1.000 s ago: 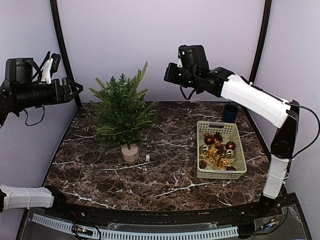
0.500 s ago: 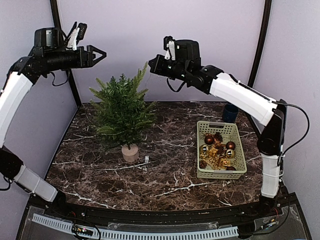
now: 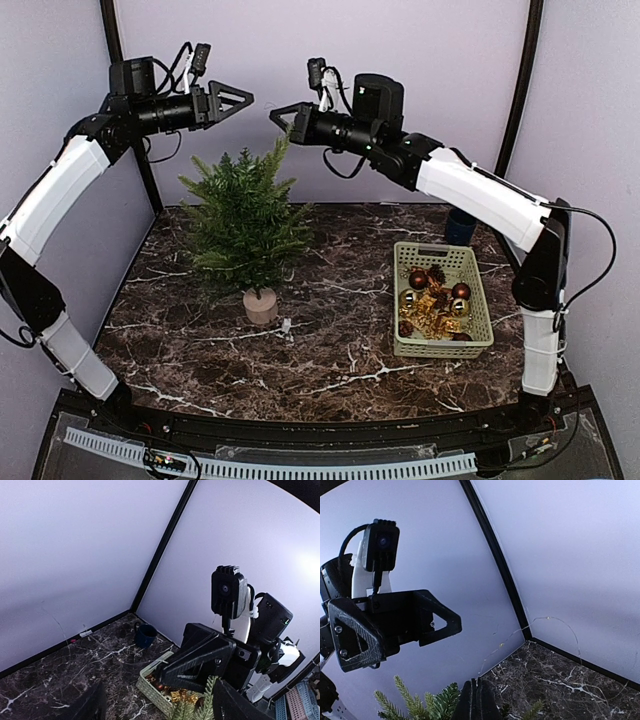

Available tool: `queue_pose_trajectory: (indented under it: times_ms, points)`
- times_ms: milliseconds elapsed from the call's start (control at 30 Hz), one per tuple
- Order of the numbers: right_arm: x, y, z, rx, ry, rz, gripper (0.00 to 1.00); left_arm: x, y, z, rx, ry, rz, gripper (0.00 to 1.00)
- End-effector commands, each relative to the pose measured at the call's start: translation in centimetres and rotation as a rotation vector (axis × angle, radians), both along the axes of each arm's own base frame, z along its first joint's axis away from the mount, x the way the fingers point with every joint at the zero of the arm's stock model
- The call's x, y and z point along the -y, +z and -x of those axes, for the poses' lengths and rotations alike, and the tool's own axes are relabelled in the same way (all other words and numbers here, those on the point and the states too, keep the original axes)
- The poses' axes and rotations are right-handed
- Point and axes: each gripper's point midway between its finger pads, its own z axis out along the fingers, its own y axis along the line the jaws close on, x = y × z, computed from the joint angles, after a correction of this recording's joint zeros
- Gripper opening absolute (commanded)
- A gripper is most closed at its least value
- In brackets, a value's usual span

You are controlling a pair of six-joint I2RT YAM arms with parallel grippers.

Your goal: Decorate the small christmas tree

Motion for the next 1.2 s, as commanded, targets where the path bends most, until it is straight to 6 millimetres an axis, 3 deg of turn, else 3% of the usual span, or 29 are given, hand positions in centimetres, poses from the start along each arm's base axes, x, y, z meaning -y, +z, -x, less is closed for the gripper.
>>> queue_pose_trajectory:
  times_ms: [0, 133, 333, 533, 767, 967, 1167]
  points:
    - [-0.7, 1.4, 1.5, 0.096, 0.07, -0.03, 0.0, 1.5, 1.4, 0.7, -0.07, -0.08, 0.125, 0.75]
    - [-0.9, 1.3, 1.7, 0.109, 0.086, -0.023, 0.0, 2.3, 0.9, 0.2, -0.147, -0.09, 0.166, 0.76]
    - [-1.2, 1.0, 2.1, 0.125, 0.113, -0.011, 0.0, 3.1, -1.4, -1.2, -0.246, -0.061, 0.159, 0.77]
    - [-1.6, 0.4, 2.6, 0.126, 0.155, 0.004, 0.0, 3.6, -1.2, -1.8, -0.254, -0.075, 0.195, 0.74]
    - [-1.8, -0.5, 2.9, 0.117, 0.177, 0.038, 0.0, 4.0, -0.3, -2.3, -0.256, -0.093, 0.246, 0.45]
    - [-1.7, -1.0, 2.8, 0.111, 0.17, 0.056, 0.0, 4.2, -0.4, -2.8, -0.261, -0.094, 0.257, 0.31]
    - [-1.2, -0.7, 2.6, 0.113, 0.138, 0.056, 0.0, 3.7, 0.9, -2.7, -0.201, -0.063, 0.261, 0.13]
